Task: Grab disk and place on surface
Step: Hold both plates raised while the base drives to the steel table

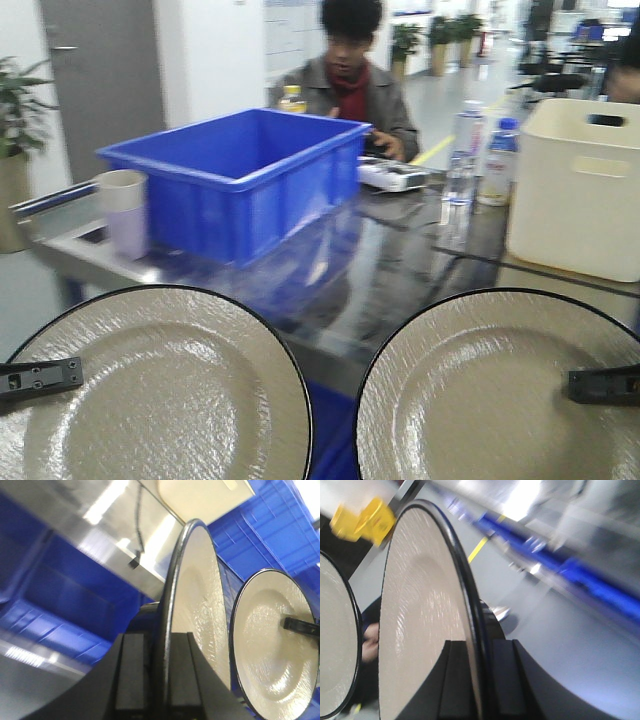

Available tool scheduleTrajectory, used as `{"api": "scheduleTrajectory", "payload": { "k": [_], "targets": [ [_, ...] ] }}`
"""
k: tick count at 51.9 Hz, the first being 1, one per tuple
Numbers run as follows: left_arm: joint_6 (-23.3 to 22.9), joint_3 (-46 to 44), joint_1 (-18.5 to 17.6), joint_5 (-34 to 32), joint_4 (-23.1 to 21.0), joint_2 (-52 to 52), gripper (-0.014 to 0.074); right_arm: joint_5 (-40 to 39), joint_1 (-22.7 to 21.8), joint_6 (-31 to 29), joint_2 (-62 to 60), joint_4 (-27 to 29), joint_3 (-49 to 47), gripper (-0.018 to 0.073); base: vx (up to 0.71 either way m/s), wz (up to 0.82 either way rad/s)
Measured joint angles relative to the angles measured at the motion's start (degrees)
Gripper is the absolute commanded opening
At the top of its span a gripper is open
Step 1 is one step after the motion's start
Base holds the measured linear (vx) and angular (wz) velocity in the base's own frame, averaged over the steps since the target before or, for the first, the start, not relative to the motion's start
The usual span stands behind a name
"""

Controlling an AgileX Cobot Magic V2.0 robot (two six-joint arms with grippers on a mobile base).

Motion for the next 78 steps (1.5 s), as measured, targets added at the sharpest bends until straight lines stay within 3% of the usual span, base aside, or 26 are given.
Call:
{"api": "scheduleTrajectory", "payload": {
  "k": [36,78],
  "targets": [
    [0.0,0.0,0.0,0.05,0.0,0.0,-0.0005,-0.07,0.0,0.0,0.0,0.0,0.0,-0.0009,0.25,-0.51],
    [0.0,0.0,0.0,0.09,0.0,0.0,-0.0005,-0.07,0.0,0.0,0.0,0.0,0.0,-0.0009,0.08,-0.18]
  ]
}}
